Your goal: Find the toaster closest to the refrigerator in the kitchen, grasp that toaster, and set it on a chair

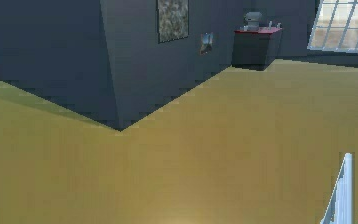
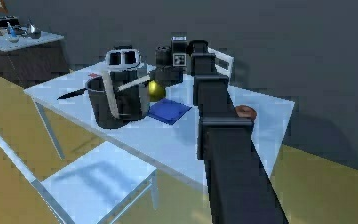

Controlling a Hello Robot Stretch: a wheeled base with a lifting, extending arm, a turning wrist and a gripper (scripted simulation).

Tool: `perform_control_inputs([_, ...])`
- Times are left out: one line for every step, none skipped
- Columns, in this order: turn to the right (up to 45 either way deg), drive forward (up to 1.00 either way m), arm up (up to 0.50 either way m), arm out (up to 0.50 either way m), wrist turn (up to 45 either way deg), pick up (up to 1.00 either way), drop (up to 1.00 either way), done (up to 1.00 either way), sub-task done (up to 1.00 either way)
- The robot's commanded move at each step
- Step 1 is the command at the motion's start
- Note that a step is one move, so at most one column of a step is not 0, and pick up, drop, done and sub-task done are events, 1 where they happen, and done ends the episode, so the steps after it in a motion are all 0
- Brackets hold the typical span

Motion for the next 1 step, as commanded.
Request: perform_control_inputs([0.0, 0.0, 0.0, 0.0, -45.0, 0.0, 0.0, 0.0, 0.0])
